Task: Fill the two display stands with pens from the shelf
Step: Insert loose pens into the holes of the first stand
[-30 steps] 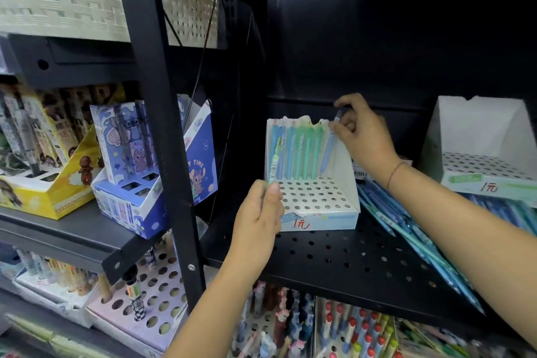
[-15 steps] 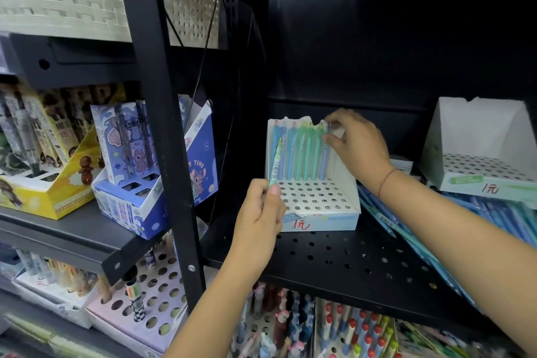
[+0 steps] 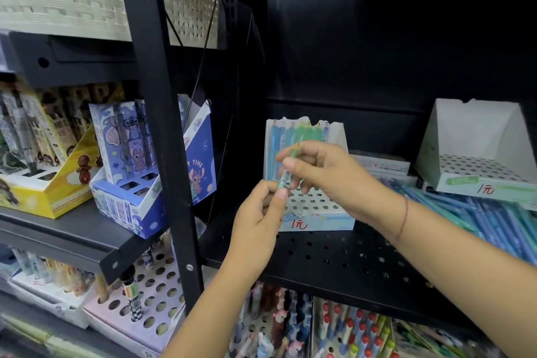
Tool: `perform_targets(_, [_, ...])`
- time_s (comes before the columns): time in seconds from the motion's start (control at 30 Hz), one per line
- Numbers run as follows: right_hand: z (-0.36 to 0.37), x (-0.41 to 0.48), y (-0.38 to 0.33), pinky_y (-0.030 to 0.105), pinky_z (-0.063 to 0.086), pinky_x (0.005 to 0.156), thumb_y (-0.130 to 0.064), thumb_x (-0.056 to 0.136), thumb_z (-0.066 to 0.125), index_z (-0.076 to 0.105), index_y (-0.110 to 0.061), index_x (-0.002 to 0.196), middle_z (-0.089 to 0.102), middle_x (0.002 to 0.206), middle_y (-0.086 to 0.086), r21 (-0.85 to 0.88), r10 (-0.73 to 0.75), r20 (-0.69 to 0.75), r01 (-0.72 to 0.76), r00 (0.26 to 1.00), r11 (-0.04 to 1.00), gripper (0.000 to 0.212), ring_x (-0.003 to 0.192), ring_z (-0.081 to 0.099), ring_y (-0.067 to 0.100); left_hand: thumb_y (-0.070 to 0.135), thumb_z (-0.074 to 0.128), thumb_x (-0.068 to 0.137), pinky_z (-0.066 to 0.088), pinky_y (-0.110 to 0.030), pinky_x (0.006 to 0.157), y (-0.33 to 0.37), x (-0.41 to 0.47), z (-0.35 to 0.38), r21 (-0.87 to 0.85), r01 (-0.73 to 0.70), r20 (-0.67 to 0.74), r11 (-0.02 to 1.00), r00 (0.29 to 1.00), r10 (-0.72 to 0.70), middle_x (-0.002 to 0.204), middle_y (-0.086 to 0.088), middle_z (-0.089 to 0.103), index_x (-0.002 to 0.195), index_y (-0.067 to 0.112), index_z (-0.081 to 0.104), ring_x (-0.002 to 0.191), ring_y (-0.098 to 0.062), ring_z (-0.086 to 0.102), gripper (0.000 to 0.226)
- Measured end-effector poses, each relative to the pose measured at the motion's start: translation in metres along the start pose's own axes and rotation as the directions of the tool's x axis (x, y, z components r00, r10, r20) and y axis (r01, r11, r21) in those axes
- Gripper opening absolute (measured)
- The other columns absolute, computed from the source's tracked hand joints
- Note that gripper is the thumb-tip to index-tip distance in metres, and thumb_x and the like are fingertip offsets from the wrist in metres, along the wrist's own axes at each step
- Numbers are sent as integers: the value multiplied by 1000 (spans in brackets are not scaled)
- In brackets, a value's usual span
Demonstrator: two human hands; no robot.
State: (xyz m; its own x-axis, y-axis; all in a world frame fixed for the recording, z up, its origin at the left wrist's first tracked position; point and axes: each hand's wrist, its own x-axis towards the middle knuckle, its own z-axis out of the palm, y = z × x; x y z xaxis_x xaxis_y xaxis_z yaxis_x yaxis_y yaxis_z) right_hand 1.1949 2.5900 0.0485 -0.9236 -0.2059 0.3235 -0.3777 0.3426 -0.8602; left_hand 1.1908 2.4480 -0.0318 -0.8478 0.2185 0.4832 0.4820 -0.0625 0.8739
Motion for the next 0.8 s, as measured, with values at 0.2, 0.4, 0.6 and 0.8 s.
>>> perform_targets(0.2, [-36, 16, -9, 19, 52, 60, -8, 94, 56, 66, -7, 100, 65, 81, 11, 21, -126, -364, 143, 923, 989, 12, 63, 59, 10, 36, 61, 88, 40, -10, 80, -1, -4, 1, 207, -35, -215, 978, 973, 81, 106, 13, 49, 102, 37, 55, 94, -1, 50, 15])
perform_targets(0.4, [-81, 45, 10, 35, 57, 71, -14, 92, 60, 56, -19, 106, 66, 79, 10, -411, -309, -494, 95, 813, 906, 15, 68, 63, 17, 38, 57, 93, 37, -39, 109, -12, 10, -2, 160, 268, -162, 950, 956, -243, 150, 15, 29, 144, 42, 27, 135, -10, 36, 59])
perform_targets(0.6, [-74, 48, 39, 31, 52, 71, -13, 91, 60, 57, -16, 107, 61, 84, 11, -578, -325, -414, 30, 851, 815, 16, 71, 55, 16, 28, 57, 95, 37, -34, 108, -18, 11, -2, 163, 267, -82, 950, 963, -256, 151, 18, 33, 147, 47, 18, 132, -10, 42, 68])
perform_targets(0.8, [-72, 48, 45, 30, 48, 73, -16, 92, 60, 62, -13, 112, 57, 87, 2, -680, -364, -368, 19, 856, 733, 21, 73, 50, 12, 30, 58, 94, 39, -42, 109, -21, 11, -3, 167, 279, -75, 946, 960, -269, 152, 20, 31, 145, 54, 15, 133, -12, 43, 70])
